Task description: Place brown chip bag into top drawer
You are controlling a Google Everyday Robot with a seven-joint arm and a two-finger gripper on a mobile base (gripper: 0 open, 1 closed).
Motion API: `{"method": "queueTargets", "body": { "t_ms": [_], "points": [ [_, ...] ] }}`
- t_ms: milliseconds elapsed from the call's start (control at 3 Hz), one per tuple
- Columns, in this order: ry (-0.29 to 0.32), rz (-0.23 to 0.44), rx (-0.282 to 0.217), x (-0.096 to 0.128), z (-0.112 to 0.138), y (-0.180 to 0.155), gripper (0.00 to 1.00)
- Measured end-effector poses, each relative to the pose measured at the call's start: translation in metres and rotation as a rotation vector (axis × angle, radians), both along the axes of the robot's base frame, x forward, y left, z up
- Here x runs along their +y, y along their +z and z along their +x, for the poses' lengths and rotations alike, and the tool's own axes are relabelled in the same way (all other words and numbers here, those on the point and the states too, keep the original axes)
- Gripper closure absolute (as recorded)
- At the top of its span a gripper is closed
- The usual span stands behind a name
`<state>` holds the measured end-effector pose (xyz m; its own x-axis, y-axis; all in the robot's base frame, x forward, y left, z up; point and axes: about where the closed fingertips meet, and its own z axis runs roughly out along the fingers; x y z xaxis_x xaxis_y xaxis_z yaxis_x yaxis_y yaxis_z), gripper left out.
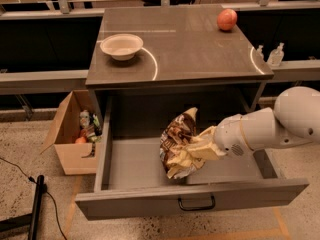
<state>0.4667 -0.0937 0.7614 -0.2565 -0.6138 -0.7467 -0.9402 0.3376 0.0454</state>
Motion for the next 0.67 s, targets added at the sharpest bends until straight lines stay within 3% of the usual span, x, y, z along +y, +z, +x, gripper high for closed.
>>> {"method": "queueTargets", "body": {
  "t_ms": [667],
  "points": [
    [-0.041, -0.075, -0.012, 0.004, 0.009, -0.0179, 0.36]
  ]
}}
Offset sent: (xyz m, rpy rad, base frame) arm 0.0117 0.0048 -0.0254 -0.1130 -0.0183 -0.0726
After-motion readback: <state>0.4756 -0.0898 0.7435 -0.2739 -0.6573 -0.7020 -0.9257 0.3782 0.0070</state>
